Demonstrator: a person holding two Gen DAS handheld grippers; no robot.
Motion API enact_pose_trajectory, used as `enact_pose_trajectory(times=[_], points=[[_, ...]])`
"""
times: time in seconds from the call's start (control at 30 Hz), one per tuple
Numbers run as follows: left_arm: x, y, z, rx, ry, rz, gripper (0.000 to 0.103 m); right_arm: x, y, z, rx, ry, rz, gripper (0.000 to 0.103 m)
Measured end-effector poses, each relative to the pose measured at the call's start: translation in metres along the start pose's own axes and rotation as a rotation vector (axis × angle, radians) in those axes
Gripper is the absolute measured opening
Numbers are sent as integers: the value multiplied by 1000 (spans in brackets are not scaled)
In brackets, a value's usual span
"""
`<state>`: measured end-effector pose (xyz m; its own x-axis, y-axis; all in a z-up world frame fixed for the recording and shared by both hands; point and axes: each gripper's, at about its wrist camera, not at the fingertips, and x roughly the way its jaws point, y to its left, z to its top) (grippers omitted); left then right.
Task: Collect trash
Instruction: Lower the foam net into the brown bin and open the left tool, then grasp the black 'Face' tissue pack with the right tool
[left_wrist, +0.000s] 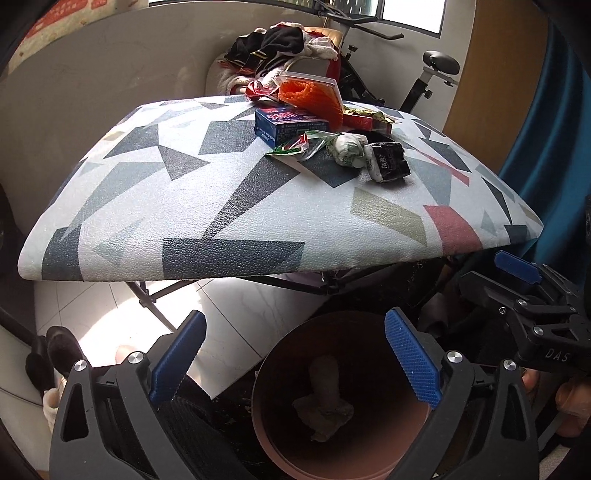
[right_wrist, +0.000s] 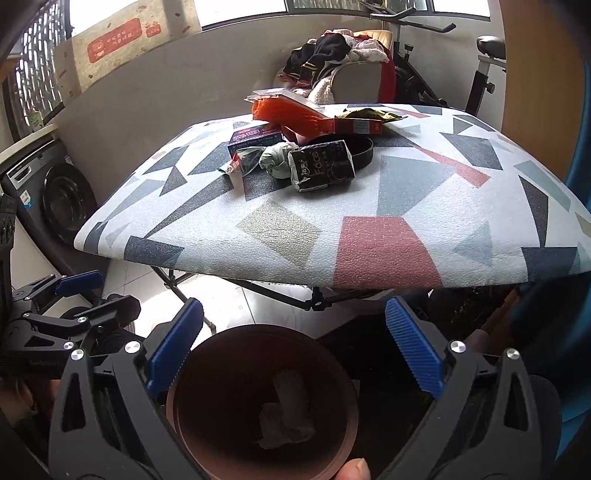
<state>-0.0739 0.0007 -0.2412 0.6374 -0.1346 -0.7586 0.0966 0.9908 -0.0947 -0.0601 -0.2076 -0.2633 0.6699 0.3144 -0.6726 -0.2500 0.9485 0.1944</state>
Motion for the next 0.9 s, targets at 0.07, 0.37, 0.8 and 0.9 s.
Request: enact_pose_trajectory(times=[0.07,0.37,0.8,0.9], points=[[0,5,0,-30,2,-2,97,-5,-3,3,9,-36,-16,97],[-9,22,9,-112,-62,-24,97,-5,-30,38,-3,-130,-26,97],[-12,45,54,-183,-146,-39,97,87,-22,115,-154,20,-15,97],[-7,49,57,-192,-132,-47,97,108,-17,117,-190,59,-32,96]])
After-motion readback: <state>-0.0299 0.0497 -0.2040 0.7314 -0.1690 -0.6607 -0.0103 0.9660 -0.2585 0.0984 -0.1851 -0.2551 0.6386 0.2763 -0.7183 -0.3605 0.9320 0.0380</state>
